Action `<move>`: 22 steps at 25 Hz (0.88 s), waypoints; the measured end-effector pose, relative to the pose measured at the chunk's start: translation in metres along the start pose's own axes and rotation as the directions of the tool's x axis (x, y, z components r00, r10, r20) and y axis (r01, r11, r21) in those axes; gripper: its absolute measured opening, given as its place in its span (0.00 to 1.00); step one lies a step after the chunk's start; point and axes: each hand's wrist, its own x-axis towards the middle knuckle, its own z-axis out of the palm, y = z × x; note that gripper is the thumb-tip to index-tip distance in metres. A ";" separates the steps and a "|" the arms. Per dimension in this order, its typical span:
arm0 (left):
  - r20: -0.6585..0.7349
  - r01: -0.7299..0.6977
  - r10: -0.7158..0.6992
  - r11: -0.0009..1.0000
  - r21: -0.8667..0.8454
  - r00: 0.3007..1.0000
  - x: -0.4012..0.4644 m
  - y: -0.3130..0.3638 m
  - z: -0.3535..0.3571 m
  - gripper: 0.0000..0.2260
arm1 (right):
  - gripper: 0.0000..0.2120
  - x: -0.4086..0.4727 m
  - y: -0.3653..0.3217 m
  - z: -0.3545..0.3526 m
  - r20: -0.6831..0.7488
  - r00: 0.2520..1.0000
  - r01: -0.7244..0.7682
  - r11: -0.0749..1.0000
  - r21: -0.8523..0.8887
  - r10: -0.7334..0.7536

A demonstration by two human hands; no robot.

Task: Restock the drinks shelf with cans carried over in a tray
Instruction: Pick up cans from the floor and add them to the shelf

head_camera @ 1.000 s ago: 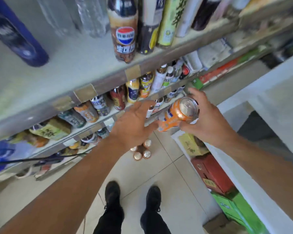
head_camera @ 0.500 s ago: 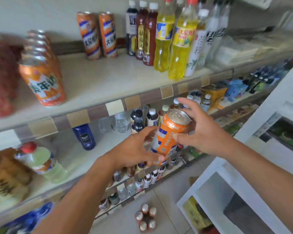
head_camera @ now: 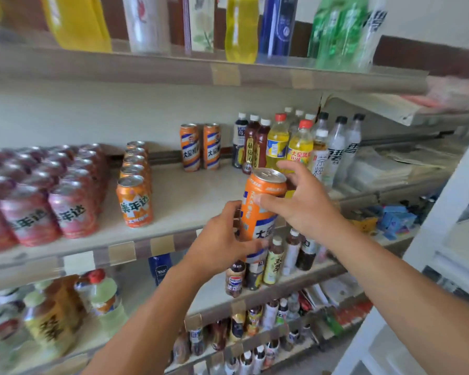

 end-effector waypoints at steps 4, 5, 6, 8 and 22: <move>-0.064 0.017 -0.029 0.985 -0.171 0.998 0.005 0.007 -0.014 0.27 | 0.30 0.006 0.002 0.004 0.088 0.995 0.029 0.992 0.122 -0.040; -0.069 0.020 -0.036 0.975 -0.219 0.997 0.005 0.009 -0.018 0.25 | 0.26 0.003 0.008 0.008 0.121 0.992 0.011 0.986 0.168 -0.032; -0.074 0.019 -0.038 0.969 -0.246 0.997 0.007 0.012 -0.023 0.23 | 0.25 -0.001 0.016 0.013 0.160 0.987 -0.012 0.983 0.181 -0.018; -0.076 0.005 -0.025 0.966 -0.259 0.997 0.013 0.015 -0.031 0.21 | 0.27 -0.010 0.028 0.025 0.236 0.972 -0.052 0.988 0.144 0.017; -0.110 0.040 -0.069 0.968 -0.248 0.992 0.104 -0.038 -0.074 0.14 | 0.29 0.087 0.047 0.103 -0.014 0.997 -0.071 0.997 0.019 0.072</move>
